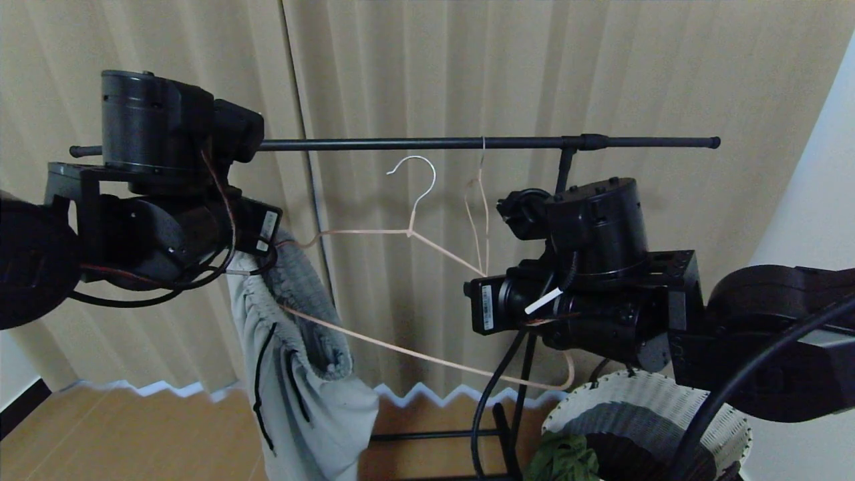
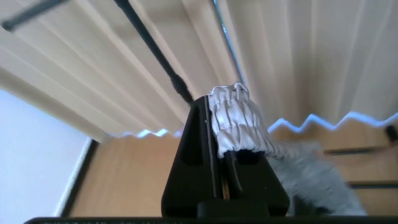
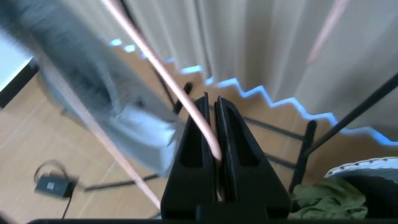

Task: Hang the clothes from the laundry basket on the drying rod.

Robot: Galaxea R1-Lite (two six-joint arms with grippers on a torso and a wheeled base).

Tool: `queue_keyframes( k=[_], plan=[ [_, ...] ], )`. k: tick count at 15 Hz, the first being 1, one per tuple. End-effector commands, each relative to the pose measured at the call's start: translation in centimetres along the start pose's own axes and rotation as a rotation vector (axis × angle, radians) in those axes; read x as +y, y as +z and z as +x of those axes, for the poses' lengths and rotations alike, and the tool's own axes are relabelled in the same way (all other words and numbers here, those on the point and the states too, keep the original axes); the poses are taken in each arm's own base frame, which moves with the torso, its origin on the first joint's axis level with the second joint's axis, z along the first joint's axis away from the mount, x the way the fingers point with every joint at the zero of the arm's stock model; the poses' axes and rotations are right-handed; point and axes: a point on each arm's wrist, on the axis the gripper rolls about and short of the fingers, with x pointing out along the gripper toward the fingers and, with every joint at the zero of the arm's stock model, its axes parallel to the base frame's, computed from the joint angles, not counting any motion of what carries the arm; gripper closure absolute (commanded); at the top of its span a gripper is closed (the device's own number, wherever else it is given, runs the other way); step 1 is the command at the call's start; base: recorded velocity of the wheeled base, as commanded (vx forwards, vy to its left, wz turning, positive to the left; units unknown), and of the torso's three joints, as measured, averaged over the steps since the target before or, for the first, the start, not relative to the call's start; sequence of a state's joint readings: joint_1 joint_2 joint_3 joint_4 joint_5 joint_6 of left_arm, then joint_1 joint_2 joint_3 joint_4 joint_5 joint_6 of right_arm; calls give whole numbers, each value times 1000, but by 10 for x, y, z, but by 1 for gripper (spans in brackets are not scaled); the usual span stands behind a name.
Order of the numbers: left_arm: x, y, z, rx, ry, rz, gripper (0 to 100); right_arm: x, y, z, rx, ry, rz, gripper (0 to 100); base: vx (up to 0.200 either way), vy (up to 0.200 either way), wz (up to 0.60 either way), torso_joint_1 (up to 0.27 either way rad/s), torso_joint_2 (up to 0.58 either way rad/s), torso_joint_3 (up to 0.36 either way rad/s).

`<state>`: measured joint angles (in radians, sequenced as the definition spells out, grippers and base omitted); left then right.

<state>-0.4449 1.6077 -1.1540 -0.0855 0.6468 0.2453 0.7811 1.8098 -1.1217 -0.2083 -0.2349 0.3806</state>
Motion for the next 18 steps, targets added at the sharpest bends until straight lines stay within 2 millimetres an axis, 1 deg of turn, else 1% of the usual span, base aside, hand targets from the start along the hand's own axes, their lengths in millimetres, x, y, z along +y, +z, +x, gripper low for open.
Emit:
queue_keyframes(
  k=[1, 3, 4, 6, 7, 9, 10, 11, 15, 17, 18],
  plan=[
    [5, -4, -7, -3, 1, 23, 100, -2, 3, 4, -12, -7, 9, 100, 0, 0, 0, 0, 0, 0],
    [2, -9, -10, 7, -9, 49, 100, -4, 5, 5, -24, -17, 13, 100, 0, 0, 0, 0, 0, 0],
    [-2, -9, -11, 5, -23, 56, 100, -4, 5, 4, -26, -18, 14, 100, 0, 0, 0, 0, 0, 0],
    [-12, -5, -17, -17, -58, 57, 100, -1, 4, 3, -30, -5, 13, 100, 0, 0, 0, 0, 0, 0],
    [-14, -4, -17, -21, -63, 57, 100, 1, 4, 3, -35, 3, 12, 100, 0, 0, 0, 0, 0, 0],
    [-24, 9, -14, -42, -81, -10, 100, 17, -1, -1, -37, 51, -5, 100, 0, 0, 0, 0, 0, 0],
    [-24, 10, -14, -43, -82, -14, 100, 19, -3, -1, -35, 56, -8, 100, 0, 0, 0, 0, 0, 0],
    [-26, 14, -17, -34, -97, -27, 100, 30, -9, -2, -23, 86, -24, 100, 0, 0, 0, 0, 0, 0],
    [-29, 30, -33, -31, -146, -99, 100, 43, -24, 15, -2, 108, -46, 100, 0, 0, 0, 0, 0, 0],
    [-33, 32, -36, -39, -162, -109, 100, 49, -30, 17, 13, 120, -57, 100, 0, 0, 0, 0, 0, 0],
    [-36, 33, -39, -45, -174, -112, 100, 51, -30, 19, 12, 122, -56, 100, 0, 0, 0, 0, 0, 0]
  ],
)
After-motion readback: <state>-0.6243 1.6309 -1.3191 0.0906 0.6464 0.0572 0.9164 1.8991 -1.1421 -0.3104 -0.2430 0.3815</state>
